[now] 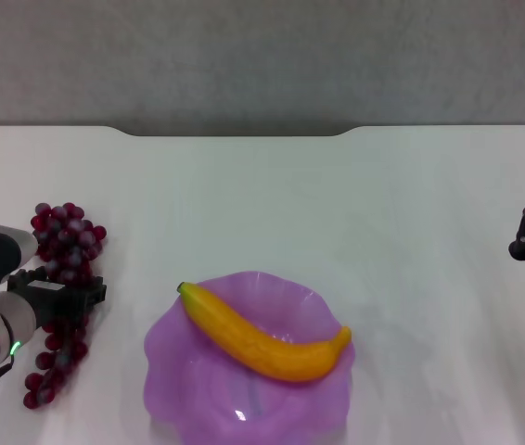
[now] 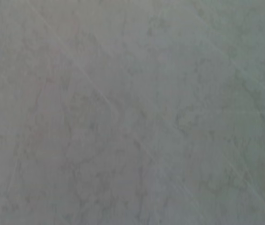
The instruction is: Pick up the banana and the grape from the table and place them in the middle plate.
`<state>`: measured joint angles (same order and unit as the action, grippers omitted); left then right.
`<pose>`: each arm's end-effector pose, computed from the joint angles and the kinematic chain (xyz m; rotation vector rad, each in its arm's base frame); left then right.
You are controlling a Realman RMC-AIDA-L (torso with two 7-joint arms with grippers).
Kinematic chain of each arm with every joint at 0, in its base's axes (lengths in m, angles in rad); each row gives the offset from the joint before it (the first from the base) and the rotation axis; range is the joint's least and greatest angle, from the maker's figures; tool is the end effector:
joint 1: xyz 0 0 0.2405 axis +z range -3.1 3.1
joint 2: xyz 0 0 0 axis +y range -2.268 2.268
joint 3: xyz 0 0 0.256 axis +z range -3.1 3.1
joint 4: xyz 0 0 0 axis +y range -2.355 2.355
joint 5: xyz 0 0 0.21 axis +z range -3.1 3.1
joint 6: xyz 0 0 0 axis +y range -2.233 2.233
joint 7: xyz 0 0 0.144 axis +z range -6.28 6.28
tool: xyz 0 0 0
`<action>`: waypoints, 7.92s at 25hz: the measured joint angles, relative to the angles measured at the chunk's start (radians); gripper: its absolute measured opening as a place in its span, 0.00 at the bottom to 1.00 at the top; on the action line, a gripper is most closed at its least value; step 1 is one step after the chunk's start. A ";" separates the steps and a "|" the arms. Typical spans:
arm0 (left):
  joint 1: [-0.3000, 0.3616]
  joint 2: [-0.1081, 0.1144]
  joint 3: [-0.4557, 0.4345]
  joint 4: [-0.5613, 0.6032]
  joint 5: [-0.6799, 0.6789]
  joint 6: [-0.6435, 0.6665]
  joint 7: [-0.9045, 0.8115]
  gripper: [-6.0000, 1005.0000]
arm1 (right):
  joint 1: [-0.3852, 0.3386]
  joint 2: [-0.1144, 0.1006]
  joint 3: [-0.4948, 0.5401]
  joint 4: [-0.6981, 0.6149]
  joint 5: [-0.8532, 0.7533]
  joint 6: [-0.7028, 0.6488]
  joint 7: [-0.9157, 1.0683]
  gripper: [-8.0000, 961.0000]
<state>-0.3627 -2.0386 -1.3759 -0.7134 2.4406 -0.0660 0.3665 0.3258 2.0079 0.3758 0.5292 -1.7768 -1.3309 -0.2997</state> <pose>-0.3416 0.3655 -0.0421 -1.8619 -0.9559 -0.0276 0.2951 0.2915 -0.0302 -1.5419 0.3657 0.6787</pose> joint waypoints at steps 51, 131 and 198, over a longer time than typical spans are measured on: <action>-0.008 0.008 -0.009 -0.012 0.000 -0.056 -0.002 0.48 | 0.002 0.000 0.000 -0.002 0.000 0.006 0.001 0.01; 0.322 0.011 0.075 -1.168 0.003 -0.618 0.282 0.20 | -0.004 -0.002 0.006 -0.016 0.000 0.034 0.010 0.01; 0.195 0.014 0.183 -0.938 -0.115 -0.299 0.424 0.80 | 0.004 0.000 0.009 -0.062 0.000 0.034 0.053 0.01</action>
<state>-0.1678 -2.0242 -1.1931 -1.6515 2.3255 -0.3650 0.7908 0.3300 2.0080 0.3848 0.4669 -1.7763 -1.2969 -0.2466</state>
